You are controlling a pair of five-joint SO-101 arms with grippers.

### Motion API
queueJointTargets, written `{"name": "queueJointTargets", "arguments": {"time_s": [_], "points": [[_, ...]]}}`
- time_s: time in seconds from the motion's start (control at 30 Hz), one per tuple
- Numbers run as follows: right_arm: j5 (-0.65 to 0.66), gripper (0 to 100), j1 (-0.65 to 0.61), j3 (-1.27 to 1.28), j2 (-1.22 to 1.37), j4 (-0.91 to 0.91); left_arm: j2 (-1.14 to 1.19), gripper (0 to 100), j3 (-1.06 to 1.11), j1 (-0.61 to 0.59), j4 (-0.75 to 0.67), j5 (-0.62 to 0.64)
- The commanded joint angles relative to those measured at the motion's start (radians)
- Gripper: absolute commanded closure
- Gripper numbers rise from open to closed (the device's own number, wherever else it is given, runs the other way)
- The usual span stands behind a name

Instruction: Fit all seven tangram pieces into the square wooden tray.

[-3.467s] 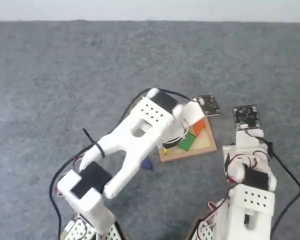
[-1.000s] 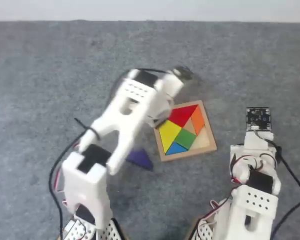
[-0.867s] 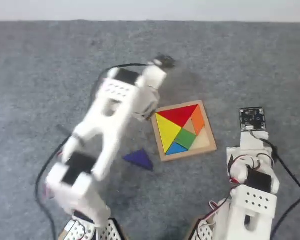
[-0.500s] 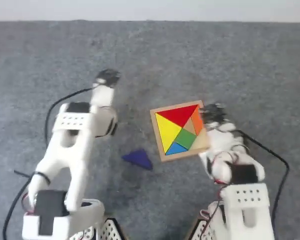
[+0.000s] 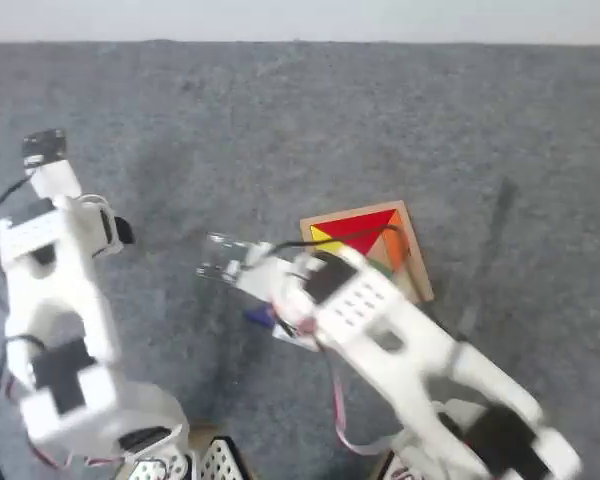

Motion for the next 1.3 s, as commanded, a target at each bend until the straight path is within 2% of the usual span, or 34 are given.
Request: {"name": "queueJointTargets", "arguments": {"time_s": [0.0,0.13,0.23,0.4,0.5,0.6,0.77,1.27], "points": [[0.037,63.8,-0.051,-0.278,0.286,0.035,0.160,76,-0.205,-0.048,0.060,0.012],[0.043,63.8,-0.162,-0.359,0.395,0.051,0.247,76,-0.295,-0.087,0.055,0.011],[0.057,63.8,-0.194,-0.368,0.440,0.041,0.313,76,-0.355,-0.143,0.015,0.011],[0.052,63.8,-0.150,-0.370,0.509,0.005,0.411,76,-0.504,-0.213,0.054,-0.023],[-0.005,63.8,-0.114,-0.371,0.524,0.002,0.456,76,-0.591,-0.230,0.109,-0.038],[-0.006,63.8,-0.102,-0.367,0.533,-0.002,0.488,76,-0.651,-0.235,0.149,-0.040],[-0.006,63.8,-0.102,-0.364,0.533,-0.013,0.500,76,-0.662,-0.236,0.166,-0.080],[-0.008,63.8,-0.105,-0.321,0.536,-0.012,0.499,76,-0.665,-0.267,0.166,-0.083]]}}
